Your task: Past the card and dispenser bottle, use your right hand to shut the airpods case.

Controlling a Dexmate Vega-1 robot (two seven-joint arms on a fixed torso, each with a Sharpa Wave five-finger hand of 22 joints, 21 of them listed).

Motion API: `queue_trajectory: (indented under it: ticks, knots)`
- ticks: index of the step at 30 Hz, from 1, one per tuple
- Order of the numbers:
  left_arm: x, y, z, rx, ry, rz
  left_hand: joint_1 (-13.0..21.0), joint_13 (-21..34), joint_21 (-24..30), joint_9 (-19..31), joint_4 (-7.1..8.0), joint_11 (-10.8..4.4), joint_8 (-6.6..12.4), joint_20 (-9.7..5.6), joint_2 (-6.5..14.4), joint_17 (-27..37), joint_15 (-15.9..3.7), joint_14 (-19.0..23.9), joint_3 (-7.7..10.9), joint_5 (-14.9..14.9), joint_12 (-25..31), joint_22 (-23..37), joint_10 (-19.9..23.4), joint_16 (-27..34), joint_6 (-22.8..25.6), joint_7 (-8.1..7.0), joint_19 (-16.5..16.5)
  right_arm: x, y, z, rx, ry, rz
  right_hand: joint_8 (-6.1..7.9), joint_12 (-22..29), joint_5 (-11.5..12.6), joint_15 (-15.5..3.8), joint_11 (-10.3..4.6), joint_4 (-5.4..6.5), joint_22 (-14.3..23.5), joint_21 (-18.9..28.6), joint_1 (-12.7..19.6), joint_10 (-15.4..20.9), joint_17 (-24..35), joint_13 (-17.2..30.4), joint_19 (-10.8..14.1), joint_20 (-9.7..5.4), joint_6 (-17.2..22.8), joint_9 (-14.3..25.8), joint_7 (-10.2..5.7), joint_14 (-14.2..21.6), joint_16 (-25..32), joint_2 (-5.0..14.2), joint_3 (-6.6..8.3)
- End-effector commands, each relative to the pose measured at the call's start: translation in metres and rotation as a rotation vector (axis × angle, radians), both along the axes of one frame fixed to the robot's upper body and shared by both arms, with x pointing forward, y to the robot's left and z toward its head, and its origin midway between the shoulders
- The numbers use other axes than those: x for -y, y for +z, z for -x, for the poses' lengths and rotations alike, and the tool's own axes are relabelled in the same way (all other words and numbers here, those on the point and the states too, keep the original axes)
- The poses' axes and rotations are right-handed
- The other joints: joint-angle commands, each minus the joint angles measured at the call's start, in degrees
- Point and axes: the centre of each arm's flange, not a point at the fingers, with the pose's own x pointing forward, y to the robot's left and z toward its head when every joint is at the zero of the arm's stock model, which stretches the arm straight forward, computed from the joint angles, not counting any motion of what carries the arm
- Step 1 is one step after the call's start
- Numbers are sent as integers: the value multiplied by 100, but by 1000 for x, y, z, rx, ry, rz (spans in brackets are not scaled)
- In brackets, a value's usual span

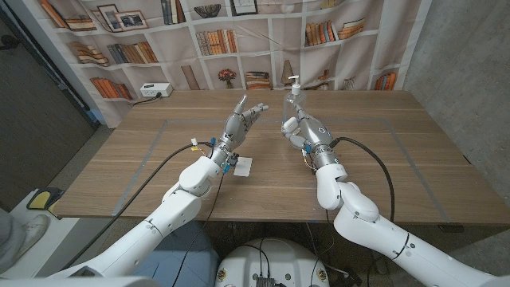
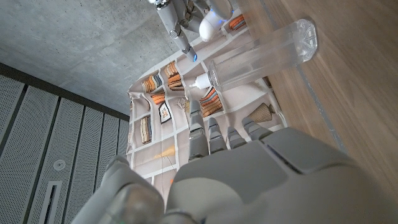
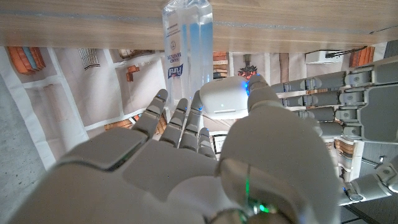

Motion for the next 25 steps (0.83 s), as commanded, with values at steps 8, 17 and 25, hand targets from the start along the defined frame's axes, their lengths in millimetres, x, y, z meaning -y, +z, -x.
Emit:
queue_trajectory:
  ticks: [8,17,25]
  knots:
    - [-14,-4,10,8,17,37,84,16,30,9,-23,11,46,-7,5,8,3,-3,-11,41,-29,14,-57,-1,17,-24,57,-1,3,0,13,8,-29,13,389,32,-634,-832,65,7,6,139,860,33,31,94,-23,45,7,-23,81,-11,174,68]
    - [-13,-6,8,6,17,33,93,17,29,9,-27,25,51,-11,10,8,6,-4,-13,44,-29,15,-53,-3,7,-31,61,-3,3,0,18,9,-29,9,409,40,-636,-829,68,8,0,143,865,38,22,97,-19,55,7,-20,89,-13,178,65]
    - [-14,-4,8,16,12,28,99,17,27,9,-29,43,57,-14,13,8,11,-7,-16,45,-29,15,-49,-5,4,-26,60,-5,7,2,30,6,-23,5,423,44,-636,-838,77,8,-1,132,858,43,17,106,-13,61,7,-20,89,-16,177,56]
